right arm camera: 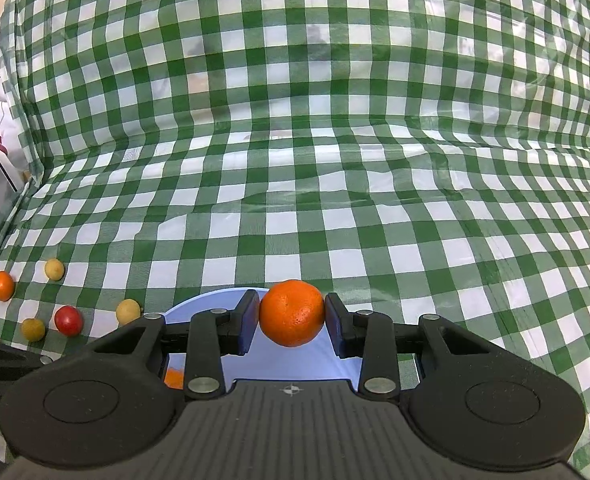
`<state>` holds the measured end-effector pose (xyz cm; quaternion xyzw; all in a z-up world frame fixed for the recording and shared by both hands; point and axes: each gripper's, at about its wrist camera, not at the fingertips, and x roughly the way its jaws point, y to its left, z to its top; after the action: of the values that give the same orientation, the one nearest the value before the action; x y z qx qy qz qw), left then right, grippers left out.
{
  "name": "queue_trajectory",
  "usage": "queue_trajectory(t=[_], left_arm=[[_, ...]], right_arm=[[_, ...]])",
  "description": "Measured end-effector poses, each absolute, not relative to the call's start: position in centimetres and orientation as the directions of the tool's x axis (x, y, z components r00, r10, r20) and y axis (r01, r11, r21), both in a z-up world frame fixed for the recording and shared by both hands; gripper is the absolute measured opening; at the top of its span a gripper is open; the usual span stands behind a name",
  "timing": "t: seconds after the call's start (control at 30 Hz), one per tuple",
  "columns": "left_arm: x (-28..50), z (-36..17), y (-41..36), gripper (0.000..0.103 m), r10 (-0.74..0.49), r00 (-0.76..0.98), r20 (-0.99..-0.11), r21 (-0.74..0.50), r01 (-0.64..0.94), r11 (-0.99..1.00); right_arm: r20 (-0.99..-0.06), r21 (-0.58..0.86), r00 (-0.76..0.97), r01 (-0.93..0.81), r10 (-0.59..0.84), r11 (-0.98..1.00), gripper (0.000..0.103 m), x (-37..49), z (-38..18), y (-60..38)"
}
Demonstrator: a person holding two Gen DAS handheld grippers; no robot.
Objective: Organize fruits
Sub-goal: 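Carry the tangerine and red tomato over the blue plate and open both tools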
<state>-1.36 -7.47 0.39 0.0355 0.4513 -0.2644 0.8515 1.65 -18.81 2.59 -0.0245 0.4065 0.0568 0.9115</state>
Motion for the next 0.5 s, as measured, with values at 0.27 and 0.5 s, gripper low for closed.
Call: queue_trajectory(t=[0.27, 0.5], left_arm=[[-0.2, 0.8, -6.9, 0.044, -0.406, 0.476, -0.780, -0.185, 0.444, 0.877], [0.7, 1.0, -5.7, 0.044, -0.356, 0.506, -0.786, -0.173, 0.373, 0.912]], right_arm=[[-0.738, -0.012, 0.672, -0.105, 0.062, 0.994, 0.060, 1.7, 2.5, -18.7], [-0.739, -0.015, 0.671, -0.099, 0.056, 0.995, 0.061, 1.8, 2.5, -18.4]])
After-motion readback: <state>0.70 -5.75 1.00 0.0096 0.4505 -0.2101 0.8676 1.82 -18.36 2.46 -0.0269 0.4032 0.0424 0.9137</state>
